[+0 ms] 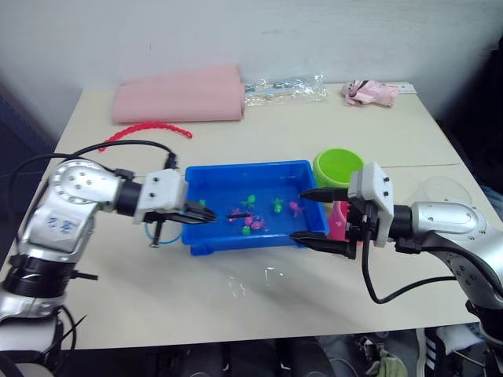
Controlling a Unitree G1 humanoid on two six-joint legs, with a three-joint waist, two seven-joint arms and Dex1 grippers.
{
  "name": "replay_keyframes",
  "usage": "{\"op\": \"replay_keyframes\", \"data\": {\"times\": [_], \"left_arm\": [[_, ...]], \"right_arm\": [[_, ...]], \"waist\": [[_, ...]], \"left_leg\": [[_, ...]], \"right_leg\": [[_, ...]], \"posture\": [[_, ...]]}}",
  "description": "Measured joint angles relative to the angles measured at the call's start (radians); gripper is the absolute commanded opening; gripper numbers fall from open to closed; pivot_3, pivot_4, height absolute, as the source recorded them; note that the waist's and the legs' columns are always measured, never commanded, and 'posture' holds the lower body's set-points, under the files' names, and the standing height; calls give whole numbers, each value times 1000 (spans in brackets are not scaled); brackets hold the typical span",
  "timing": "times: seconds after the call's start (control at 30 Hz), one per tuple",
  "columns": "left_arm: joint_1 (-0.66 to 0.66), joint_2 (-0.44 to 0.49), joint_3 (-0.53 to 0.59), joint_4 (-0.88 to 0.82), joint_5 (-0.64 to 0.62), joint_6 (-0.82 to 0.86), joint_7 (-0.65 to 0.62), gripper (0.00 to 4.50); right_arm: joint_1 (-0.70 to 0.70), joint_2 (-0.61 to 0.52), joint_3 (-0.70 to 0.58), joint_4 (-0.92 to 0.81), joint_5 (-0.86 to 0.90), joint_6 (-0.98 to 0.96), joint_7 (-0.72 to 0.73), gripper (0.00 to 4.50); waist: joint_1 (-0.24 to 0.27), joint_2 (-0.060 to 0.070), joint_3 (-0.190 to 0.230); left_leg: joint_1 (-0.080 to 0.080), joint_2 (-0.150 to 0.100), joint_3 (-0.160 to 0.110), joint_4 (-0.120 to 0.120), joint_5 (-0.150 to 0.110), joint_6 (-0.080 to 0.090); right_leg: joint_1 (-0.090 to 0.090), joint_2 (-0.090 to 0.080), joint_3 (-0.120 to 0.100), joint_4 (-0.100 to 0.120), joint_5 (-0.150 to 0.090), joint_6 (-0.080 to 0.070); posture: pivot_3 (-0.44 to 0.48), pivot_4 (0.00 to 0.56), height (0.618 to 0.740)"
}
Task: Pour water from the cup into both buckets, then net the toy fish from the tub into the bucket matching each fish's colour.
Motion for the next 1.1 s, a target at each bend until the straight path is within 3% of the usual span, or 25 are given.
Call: {"op": "replay_keyframes", "data": {"times": [0.2, 0.77, 0.87, 1.1], "left_arm": [[-59, -97, -62, -29, 27, 84, 55, 21], [-48, -121, -66, -82, 28, 185, 102, 21], [-42, -120, -69, -87, 28, 189, 104, 0], [-40, -121, -82, -110, 29, 202, 113, 0]], "right_arm": [[-111, 89, 82, 20, -18, 64, -35, 4500], [-113, 138, 151, 58, -93, 64, -4, 4500], [-113, 146, 152, 58, -94, 66, 3, 3613], [-113, 159, 155, 57, -97, 75, 18, 132]], "waist": [[1, -1, 1], [1, -1, 1], [1, -1, 1], [1, -1, 1]], "left_leg": [[0, 2, 0, 5, 0, 1], [0, 2, 1, 10, -1, 2], [0, 2, 1, 10, -1, 2], [0, 2, 1, 10, -1, 2]], "right_leg": [[0, 1, 3, 0, 0, 1], [0, 1, 5, 8, 1, 1], [0, 1, 6, 8, 1, 1], [0, 1, 6, 9, 1, 1]], "posture": [[0, 150, 740], [0, 150, 740], [0, 150, 740], [0, 150, 740]]}}
